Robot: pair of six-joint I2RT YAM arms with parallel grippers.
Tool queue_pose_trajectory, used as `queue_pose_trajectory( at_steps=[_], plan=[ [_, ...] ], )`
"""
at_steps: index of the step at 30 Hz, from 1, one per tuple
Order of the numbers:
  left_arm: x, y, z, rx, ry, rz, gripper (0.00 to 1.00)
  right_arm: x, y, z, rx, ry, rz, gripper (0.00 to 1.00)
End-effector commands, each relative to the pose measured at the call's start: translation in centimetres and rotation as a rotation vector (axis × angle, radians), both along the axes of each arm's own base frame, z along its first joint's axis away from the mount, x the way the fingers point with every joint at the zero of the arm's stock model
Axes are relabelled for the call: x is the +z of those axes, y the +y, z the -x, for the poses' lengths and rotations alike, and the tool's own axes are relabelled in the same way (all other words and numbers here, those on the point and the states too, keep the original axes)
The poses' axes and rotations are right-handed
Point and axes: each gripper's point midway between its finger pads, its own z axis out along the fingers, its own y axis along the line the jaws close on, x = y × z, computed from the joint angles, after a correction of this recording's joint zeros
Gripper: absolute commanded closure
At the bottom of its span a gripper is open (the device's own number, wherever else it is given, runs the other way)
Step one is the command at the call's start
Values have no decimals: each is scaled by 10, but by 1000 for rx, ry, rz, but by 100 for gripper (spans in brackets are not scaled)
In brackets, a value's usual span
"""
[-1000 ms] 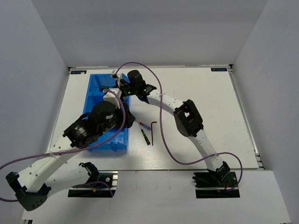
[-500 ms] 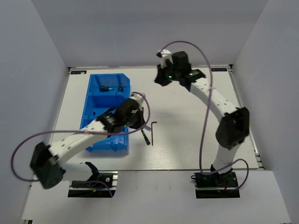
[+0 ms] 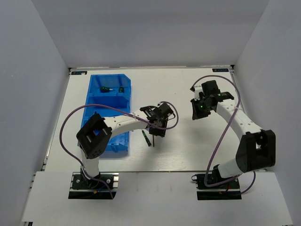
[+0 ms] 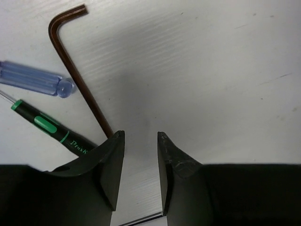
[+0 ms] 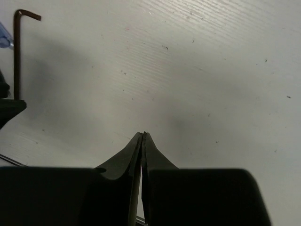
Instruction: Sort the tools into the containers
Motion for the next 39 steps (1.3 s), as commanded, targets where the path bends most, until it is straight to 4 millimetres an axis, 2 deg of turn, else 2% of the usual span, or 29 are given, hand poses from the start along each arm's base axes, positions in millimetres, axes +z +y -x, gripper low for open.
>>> queue_pose_trajectory(
  at_steps=[1,10,14,16,22,24,25,26,27,29,32,33,35,37,39],
  plan=[
    [-4,10,6,58,14,-84,55,26,3,-3,-26,-78,-84,93],
    [2,14,4,124,-32,-109,48,26,1,2,-58,-53,-155,94],
    [-4,20,6,146,-25,-123,47,19,0,10,-95,-26,-183,94],
    [-14,21,7,145,-11,-147,47,17,1,14,-99,-18,-194,94],
    [-27,30,-4,177,-10,-181,47,15,-3,25,-91,-37,-193,94],
    [-25,25,-9,181,-23,-175,47,11,-6,29,-96,-29,-189,94],
    [-34,27,-8,179,-11,-196,47,14,-6,30,-94,-41,-192,94],
    [-31,24,-10,180,-17,-186,48,13,-8,30,-100,-42,-194,94],
    [-36,27,-12,188,-9,-199,48,12,-9,31,-102,-39,-192,94],
    [-40,25,-11,185,0,-194,51,15,-9,32,-101,-49,-202,94],
    [-42,20,-13,174,-4,-172,61,16,-11,33,-111,-53,-208,94],
    [-45,22,-9,170,11,-175,69,16,-12,34,-118,-50,-213,94],
    [-51,22,-11,175,21,-165,76,18,-11,34,-117,-58,-215,94],
    [-62,27,-2,166,51,-173,85,18,-13,34,-126,-52,-218,94],
    [-64,23,2,157,63,-140,89,19,-12,34,-125,-55,-225,94]
  ],
)
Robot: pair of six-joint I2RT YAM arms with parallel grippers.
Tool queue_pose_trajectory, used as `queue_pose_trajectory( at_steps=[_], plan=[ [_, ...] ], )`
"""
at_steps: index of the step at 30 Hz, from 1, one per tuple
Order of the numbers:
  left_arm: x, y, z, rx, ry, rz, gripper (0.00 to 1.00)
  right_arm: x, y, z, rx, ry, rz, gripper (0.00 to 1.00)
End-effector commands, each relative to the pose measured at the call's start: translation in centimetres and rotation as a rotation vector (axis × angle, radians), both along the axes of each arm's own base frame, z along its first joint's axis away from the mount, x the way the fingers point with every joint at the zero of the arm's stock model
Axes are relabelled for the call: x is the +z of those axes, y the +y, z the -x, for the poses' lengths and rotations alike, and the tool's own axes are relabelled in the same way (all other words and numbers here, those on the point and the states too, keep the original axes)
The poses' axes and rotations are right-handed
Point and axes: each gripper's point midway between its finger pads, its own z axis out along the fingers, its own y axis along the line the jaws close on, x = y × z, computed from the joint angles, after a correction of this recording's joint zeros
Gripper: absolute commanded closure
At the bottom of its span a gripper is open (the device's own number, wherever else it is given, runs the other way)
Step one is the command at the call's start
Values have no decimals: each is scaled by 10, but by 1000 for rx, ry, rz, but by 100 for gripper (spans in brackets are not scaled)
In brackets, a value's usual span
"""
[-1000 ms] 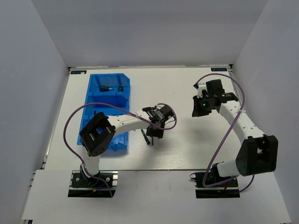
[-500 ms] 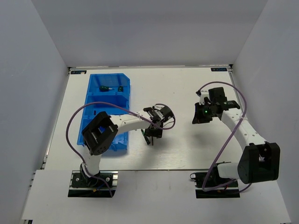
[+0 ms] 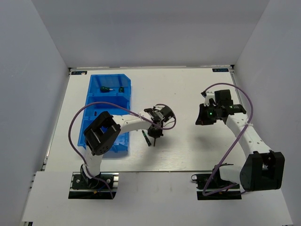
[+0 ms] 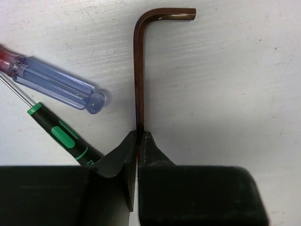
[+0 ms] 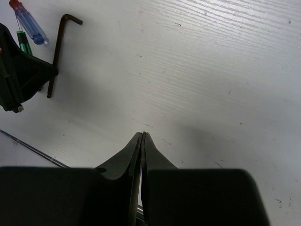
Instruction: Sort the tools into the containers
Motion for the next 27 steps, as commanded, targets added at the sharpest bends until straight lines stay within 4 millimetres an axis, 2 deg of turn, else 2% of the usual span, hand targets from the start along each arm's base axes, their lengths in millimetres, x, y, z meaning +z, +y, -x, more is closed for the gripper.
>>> queue_pose_trajectory(
  at_steps=[1,4,5,6,8,9,11,12,13,14,16,17,18,19,20,22,27],
  plan=[
    [-20,2,11,-4,53,29,92,6,1,1,-7,-19,-30,94],
    [4,-15,0,-49,3,93,100,6,1,3,-7,-17,-35,94],
    [21,-25,-2,-75,-27,125,100,5,2,2,-4,-18,-35,94],
    [44,-35,-15,-84,-82,155,100,4,2,4,-2,-13,-39,94],
    [69,-39,-24,-92,-129,167,100,4,3,4,2,-16,-40,93],
    [91,-31,-36,-58,-169,168,100,4,2,4,-2,-16,-44,93],
    [113,-20,-48,1,-220,188,100,4,3,3,-1,-17,-43,93],
    [122,-4,-59,55,-247,175,100,4,4,4,3,-13,-45,93],
    [142,5,-64,115,-274,214,100,4,3,3,2,-18,-43,93],
    [153,13,-70,159,-297,236,100,4,3,3,0,-19,-45,93],
    [152,51,-80,297,-314,213,100,3,2,3,-2,-18,-39,93],
    [167,64,-81,381,-340,259,100,2,2,3,-4,-14,-43,93],
    [156,83,-78,438,-334,234,100,2,3,3,0,-14,-44,93],
    [157,102,-85,519,-348,246,100,3,4,3,-2,-17,-47,93],
    [157,118,-80,597,-360,273,100,1,3,3,-5,-14,-47,93],
    [159,137,-89,682,-382,317,100,1,4,4,-4,-10,-49,93],
    [143,163,-96,893,-337,372,100,2,4,3,-3,-15,-55,93]
  ],
)
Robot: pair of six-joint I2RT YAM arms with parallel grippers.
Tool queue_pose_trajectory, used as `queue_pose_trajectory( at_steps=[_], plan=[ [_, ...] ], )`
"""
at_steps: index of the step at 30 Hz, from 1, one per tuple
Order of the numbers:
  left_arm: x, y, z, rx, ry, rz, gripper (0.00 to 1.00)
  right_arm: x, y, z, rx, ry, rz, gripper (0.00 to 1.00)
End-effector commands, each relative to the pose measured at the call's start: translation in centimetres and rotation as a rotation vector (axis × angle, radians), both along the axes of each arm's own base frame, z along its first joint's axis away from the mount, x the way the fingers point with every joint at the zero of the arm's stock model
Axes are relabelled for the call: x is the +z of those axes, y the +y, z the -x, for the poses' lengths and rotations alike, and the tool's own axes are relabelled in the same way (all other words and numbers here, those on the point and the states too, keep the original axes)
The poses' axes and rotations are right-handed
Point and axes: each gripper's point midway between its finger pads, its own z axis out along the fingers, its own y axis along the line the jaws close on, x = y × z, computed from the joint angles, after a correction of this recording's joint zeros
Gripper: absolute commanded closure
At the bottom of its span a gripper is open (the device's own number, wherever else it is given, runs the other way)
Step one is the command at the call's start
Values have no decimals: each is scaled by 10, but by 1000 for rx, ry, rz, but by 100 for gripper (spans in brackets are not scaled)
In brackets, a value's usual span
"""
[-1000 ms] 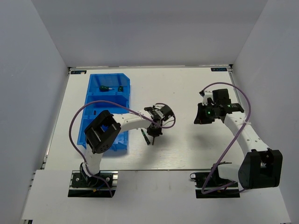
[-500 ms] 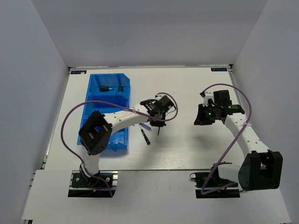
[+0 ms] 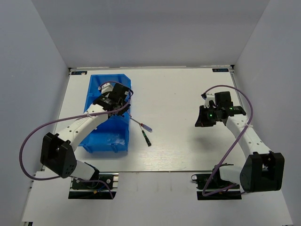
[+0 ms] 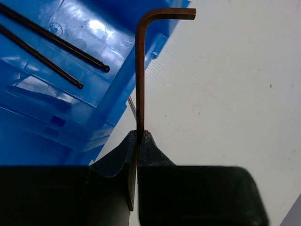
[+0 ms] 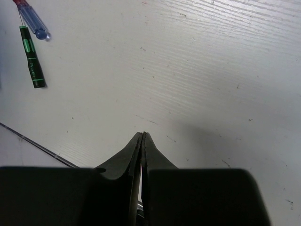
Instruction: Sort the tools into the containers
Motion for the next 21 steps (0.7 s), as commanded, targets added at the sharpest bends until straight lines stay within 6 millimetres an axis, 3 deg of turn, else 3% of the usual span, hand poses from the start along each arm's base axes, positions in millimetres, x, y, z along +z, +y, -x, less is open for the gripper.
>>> queue_pose_trajectory(
  at_steps=[1,10,12,13,14,16,17,21],
  plan=[
    [-6,7,-5,151,-3,121,100,7,4,-4,0,-33,-32,93],
    [6,38,-50,384,-90,256,100,6,3,5,3,-37,-36,93],
    [9,48,-57,419,-100,264,99,5,3,7,13,-42,-37,89],
    [11,45,-60,413,-93,271,79,6,4,8,21,-44,-42,78],
    [13,50,-61,425,-94,269,66,7,6,9,28,-46,-49,71],
    [10,51,-59,428,-75,258,45,7,11,11,85,-54,-68,58],
    [9,55,-59,439,-69,253,35,10,13,10,99,-63,-75,58],
    [2,63,-44,444,-60,256,32,16,34,8,237,-66,-158,56]
  ],
)
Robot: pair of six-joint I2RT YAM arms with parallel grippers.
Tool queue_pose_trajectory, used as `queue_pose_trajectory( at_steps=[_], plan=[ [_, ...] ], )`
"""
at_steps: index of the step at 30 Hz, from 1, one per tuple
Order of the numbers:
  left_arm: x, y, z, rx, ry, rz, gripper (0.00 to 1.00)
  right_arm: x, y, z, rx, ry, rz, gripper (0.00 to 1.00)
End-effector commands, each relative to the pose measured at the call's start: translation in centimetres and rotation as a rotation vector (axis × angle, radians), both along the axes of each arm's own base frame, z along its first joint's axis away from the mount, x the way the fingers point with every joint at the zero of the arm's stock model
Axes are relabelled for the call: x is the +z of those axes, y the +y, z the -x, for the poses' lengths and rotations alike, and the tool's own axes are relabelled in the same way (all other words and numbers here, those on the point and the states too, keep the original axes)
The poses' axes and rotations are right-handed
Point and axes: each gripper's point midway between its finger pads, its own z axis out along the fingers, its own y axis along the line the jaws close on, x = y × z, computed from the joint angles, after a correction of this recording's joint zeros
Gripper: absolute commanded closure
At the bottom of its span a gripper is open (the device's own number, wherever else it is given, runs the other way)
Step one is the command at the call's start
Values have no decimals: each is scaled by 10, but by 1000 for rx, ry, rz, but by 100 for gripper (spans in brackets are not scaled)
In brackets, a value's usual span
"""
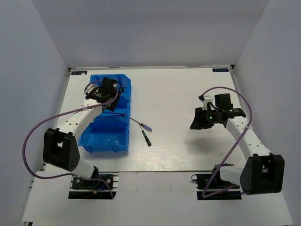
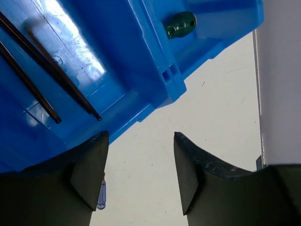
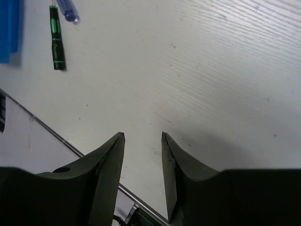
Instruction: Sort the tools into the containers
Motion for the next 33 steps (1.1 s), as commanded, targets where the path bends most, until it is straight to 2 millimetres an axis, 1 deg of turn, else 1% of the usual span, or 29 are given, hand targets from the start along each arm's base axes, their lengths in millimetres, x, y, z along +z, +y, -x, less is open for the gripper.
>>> queue_pose_trajectory(
  at_steps=[1,2,3,4,5,6,7,8,9,10,11,12,13,14,15,16,17,18,19,20,21,22,23,24,25,26,28,29,33],
  plan=[
    [11,9,12,20,-29,23,32,17,22,-8,148,-55,-80,56],
    [15,9,13,6,-38,13,38,13,28,-8,184,-48,-73,58],
    [16,10,14,-9,-48,4,46,13,30,-10,203,-50,-67,58],
    [27,9,11,-30,-79,-6,57,13,32,-17,243,-75,-50,60],
    [31,10,10,-100,-87,-69,70,15,45,-20,296,-88,-37,62],
    [44,-4,7,-193,-119,-82,92,14,48,-26,315,-107,-16,62],
    [55,-15,3,-279,-159,-104,98,6,55,-37,368,-115,7,63],
    [57,-19,2,-435,-163,-204,100,2,69,-37,426,-129,53,65],
    [66,-40,5,-588,-186,-181,100,22,81,-56,449,-202,64,65],
    [69,-54,12,-713,-205,-197,100,-1,95,-59,519,-167,97,66],
    [64,-57,19,-840,-200,-260,100,-4,95,-66,518,-163,148,66],
    [66,-73,33,-961,-226,-234,94,24,118,-87,539,-254,145,66],
    [61,-70,48,-998,-195,-242,86,-5,133,-86,574,-168,162,66],
    [51,-68,63,-1035,-174,-249,74,-7,137,-88,576,-150,184,66],
    [53,-63,73,-1058,-185,-277,52,2,166,-97,616,-192,192,65],
    [74,-53,89,-1032,-238,-302,42,-11,172,-97,622,-158,215,62],
    [67,-41,103,-1021,-204,-326,34,-15,182,-101,629,-162,229,57],
    [73,-35,112,-1009,-222,-337,26,-14,200,-92,668,-186,244,56],
    [90,-26,127,-978,-276,-347,16,-17,208,-92,679,-200,246,56],
    [86,-20,139,-974,-261,-352,16,-30,211,-91,678,-181,265,56],
    [92,-18,146,-959,-279,-340,15,-35,218,-86,690,-187,289,54],
    [91,-15,154,-950,-275,-329,14,-38,226,-79,709,-187,291,54],
    [89,-13,161,-945,-273,-321,14,-47,231,-74,723,-175,303,54],
    [97,-10,172,-946,-304,-318,14,-52,232,-74,719,-179,324,54],
    [95,-9,177,-932,-298,-298,13,-55,235,-70,733,-181,336,52],
    [97,-8,181,-926,-303,-291,13,-62,236,-67,742,-174,353,52],
    [103,-5,188,-914,-334,-285,13,-69,239,-61,760,-175,373,52],
    [97,-4,191,-918,-309,-283,13,-72,239,-58,767,-166,377,52],
    [95,-6,196,-935,-303,-269,13,-86,240,-53,775,-174,432,51]
  ],
)
